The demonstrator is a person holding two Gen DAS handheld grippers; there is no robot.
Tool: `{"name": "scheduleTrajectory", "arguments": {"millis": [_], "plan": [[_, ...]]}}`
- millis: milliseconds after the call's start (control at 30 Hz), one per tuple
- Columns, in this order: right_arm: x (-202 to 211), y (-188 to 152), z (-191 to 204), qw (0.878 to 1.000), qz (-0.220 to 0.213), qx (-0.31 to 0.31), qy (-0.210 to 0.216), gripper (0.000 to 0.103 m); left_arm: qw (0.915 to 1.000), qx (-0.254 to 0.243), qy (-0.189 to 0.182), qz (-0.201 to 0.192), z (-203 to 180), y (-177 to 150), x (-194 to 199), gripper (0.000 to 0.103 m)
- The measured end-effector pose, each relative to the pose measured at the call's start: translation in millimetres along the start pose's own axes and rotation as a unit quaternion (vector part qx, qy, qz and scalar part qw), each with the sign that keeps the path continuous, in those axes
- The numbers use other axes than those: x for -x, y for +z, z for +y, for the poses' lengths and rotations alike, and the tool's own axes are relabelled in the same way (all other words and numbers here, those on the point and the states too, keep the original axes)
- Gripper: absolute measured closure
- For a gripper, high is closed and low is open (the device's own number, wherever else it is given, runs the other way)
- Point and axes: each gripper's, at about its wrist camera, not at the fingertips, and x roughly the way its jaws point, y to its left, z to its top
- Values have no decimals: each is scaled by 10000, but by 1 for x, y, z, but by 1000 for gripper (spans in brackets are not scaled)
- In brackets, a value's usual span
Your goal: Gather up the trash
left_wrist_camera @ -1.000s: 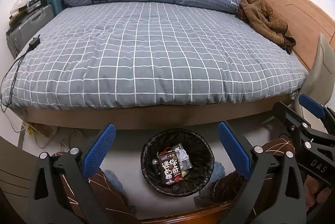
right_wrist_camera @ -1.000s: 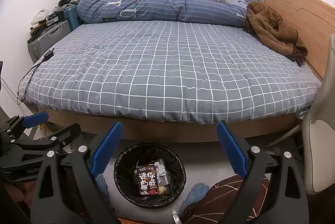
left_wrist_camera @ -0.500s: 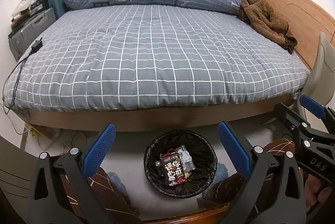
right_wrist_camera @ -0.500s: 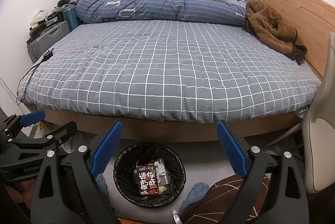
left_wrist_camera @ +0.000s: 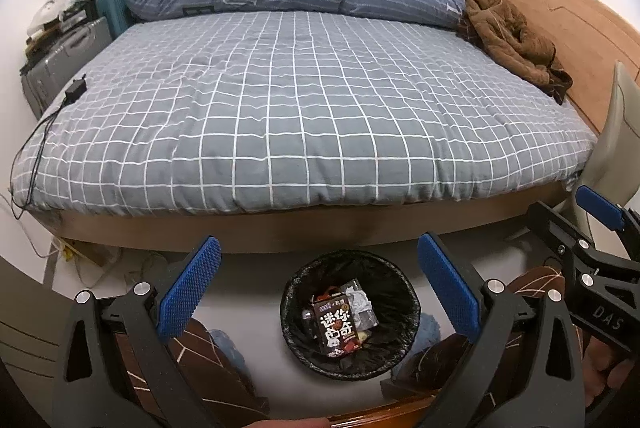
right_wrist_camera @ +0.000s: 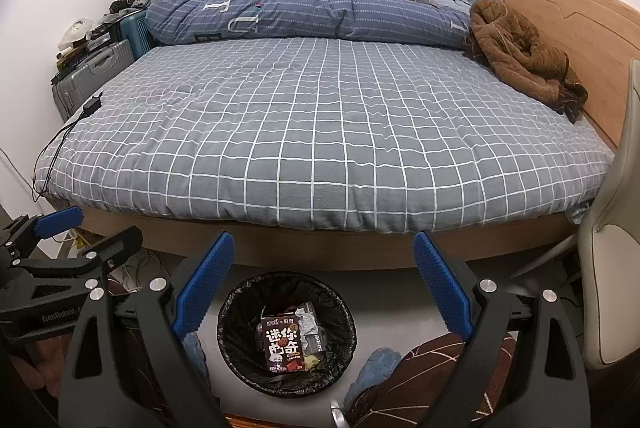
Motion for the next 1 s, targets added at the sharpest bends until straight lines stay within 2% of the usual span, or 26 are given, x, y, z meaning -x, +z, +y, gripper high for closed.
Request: {"name": "scheduleTrajectory", "arguments": {"millis": [567,1000], "plan": [[-3,-3,0,10000,42,-72,10,15,9999,-36,66,-90,-1,0,3,6],[-6,-5,1,9999,49,-96,23,15,9999,-119,107,-19,-3,-1,0,6]]}}
